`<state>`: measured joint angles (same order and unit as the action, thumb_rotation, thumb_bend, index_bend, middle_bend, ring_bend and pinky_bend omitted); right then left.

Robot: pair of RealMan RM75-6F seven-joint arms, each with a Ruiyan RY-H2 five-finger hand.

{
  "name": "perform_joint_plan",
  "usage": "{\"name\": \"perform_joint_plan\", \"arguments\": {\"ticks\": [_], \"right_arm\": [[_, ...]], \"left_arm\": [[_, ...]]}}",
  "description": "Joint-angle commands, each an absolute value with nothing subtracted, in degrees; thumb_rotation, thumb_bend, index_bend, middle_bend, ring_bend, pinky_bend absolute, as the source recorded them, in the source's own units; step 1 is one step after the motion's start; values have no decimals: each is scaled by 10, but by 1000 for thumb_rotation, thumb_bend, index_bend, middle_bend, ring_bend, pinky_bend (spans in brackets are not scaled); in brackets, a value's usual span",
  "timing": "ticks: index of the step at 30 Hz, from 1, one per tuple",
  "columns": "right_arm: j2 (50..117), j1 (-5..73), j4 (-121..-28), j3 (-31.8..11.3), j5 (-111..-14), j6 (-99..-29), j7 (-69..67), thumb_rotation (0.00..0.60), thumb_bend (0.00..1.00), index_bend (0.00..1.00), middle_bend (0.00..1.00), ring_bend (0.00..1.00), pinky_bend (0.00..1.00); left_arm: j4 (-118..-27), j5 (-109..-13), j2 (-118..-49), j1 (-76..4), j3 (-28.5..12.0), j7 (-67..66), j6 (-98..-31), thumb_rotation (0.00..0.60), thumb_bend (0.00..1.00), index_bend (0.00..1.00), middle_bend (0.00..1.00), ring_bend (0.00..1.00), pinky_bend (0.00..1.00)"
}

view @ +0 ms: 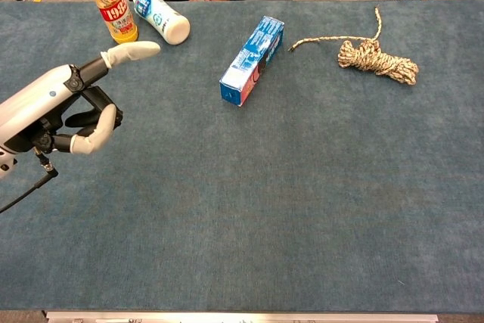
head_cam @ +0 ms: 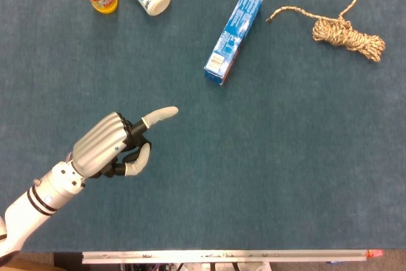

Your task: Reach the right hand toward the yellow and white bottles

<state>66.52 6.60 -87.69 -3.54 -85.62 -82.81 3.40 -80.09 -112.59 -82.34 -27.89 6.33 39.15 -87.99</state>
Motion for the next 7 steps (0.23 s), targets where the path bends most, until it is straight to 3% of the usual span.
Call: {"name": "perform_joint_plan", "arguments": {"ticks": [1,7], "right_arm": [[666,66,-876,-36,-856,-827,34,600,227,107,509,502,452],[666,67,-876,-36,-855,-826,34,600,227,107,509,504,452]], "left_arm": [[-804,-1114,-826,-278,61,403,-887,600,726,0,947,1000,1000],[-805,-1113,-827,-278,64,407,-900,600,725,0,947,1000,1000]]}}
